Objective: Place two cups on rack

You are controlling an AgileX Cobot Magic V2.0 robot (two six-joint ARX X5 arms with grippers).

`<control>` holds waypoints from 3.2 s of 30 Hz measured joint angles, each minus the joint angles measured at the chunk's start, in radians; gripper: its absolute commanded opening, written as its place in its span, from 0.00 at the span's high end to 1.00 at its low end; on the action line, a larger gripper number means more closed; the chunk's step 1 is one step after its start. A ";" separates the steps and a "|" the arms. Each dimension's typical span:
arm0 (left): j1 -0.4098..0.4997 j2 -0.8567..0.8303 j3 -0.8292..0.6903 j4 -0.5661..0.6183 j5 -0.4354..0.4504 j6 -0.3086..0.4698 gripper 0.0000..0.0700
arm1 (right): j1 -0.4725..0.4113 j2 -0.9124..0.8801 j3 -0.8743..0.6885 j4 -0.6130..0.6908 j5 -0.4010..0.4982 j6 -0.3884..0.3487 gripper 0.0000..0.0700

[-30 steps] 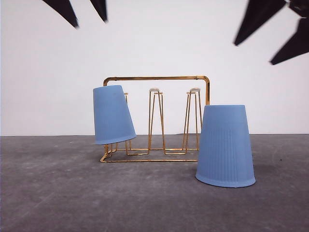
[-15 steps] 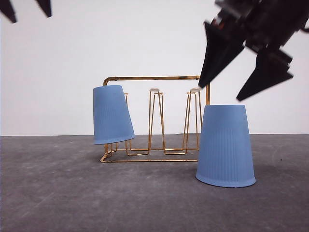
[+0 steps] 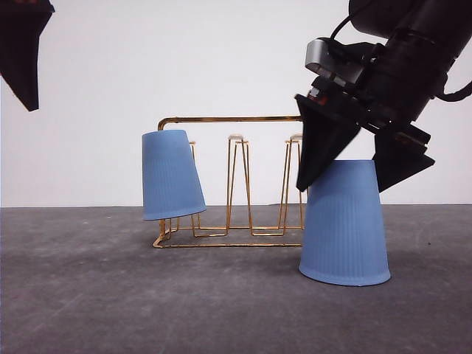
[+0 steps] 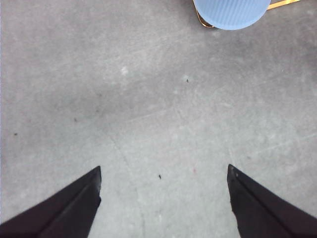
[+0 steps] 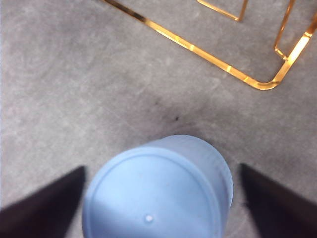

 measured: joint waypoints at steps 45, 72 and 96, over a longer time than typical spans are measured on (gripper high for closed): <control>0.000 0.000 0.000 0.079 0.002 -0.011 0.31 | -0.005 0.168 0.526 -0.176 0.134 -0.092 0.49; 0.001 0.000 0.000 0.092 0.003 -0.010 0.31 | -0.011 0.252 0.526 -0.145 0.153 -0.108 0.01; 0.306 0.000 0.000 0.123 0.106 0.049 0.31 | -0.329 -0.307 0.157 -0.238 0.183 -0.079 0.09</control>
